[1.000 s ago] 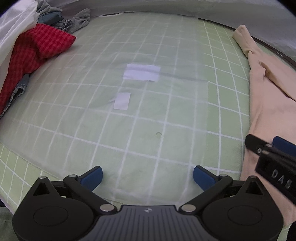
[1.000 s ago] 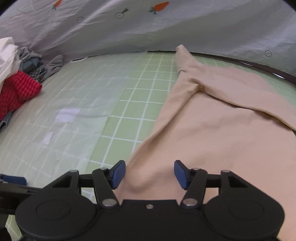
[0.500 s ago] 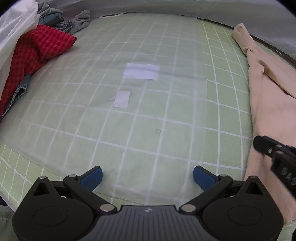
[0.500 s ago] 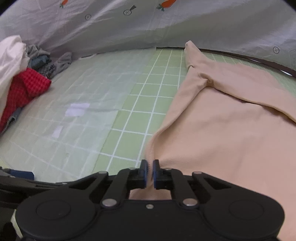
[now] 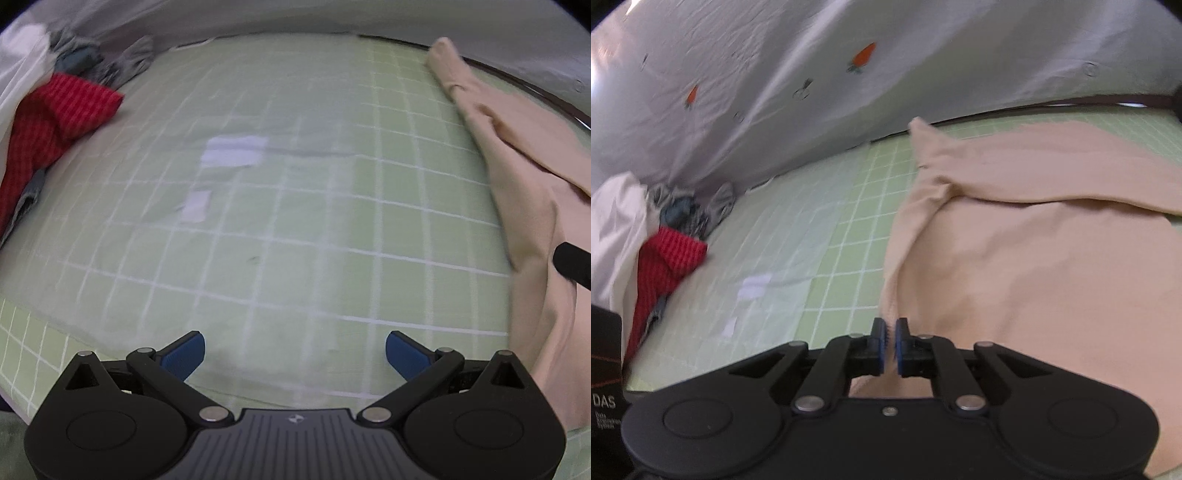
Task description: Fold clothes
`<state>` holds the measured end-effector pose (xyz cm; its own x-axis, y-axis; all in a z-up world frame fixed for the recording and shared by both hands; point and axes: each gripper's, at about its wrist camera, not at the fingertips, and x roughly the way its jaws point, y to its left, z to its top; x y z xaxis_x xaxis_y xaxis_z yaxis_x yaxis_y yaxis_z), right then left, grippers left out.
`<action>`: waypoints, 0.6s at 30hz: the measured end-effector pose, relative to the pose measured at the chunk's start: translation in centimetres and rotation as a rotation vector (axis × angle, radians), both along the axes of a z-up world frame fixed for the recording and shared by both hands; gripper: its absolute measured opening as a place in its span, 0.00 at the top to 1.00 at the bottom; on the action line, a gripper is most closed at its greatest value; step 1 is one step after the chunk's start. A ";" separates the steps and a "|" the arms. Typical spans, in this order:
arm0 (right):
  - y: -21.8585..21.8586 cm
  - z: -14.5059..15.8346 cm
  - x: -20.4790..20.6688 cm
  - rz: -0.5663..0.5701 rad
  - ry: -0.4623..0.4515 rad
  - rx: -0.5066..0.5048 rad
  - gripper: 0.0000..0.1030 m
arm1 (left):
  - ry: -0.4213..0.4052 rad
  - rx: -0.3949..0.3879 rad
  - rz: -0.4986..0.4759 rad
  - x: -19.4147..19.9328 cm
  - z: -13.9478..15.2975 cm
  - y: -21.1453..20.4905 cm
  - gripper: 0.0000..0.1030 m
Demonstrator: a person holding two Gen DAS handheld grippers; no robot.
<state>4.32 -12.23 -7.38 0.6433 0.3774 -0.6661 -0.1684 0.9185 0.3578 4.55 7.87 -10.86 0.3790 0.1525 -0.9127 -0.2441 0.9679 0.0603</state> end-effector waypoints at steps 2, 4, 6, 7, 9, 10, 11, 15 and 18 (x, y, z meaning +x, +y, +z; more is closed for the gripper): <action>-1.5 -0.1 0.0 -0.025 0.007 0.020 0.94 | -0.012 0.000 -0.023 0.2 0.4 -1.4 0.00; -2.9 -0.1 0.0 -0.049 0.013 0.034 0.95 | -0.025 -0.001 -0.048 0.4 0.8 -2.8 0.00; -4.3 -0.2 0.0 -0.066 0.017 0.042 0.95 | -0.036 0.004 -0.074 0.7 1.1 -4.3 0.00; -4.9 -0.2 0.0 -0.070 0.020 0.042 0.95 | -0.041 0.007 -0.086 0.8 1.4 -5.2 0.00; -6.0 -0.2 0.1 -0.077 0.027 0.041 0.95 | -0.045 0.009 -0.108 1.1 1.6 -6.8 0.00; -6.6 -0.2 0.1 -0.077 0.031 0.039 0.95 | -0.046 0.010 -0.119 1.3 1.7 -7.6 0.00; -7.1 -0.3 0.1 -0.077 0.036 0.037 0.95 | -0.045 0.010 -0.127 1.5 1.7 -8.4 0.00; -9.0 -1.1 0.5 -0.064 0.088 0.006 0.95 | -0.033 0.011 -0.149 1.6 1.5 -11.5 0.00; -10.4 -2.0 0.7 -0.053 0.144 -0.023 0.95 | -0.013 0.016 -0.160 1.6 1.0 -13.6 0.00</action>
<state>5.06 -22.61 -9.40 0.5592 0.3290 -0.7609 -0.0682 0.9330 0.3533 6.11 -5.76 -9.84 0.4110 0.1040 -0.9057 -0.0878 0.9934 0.0742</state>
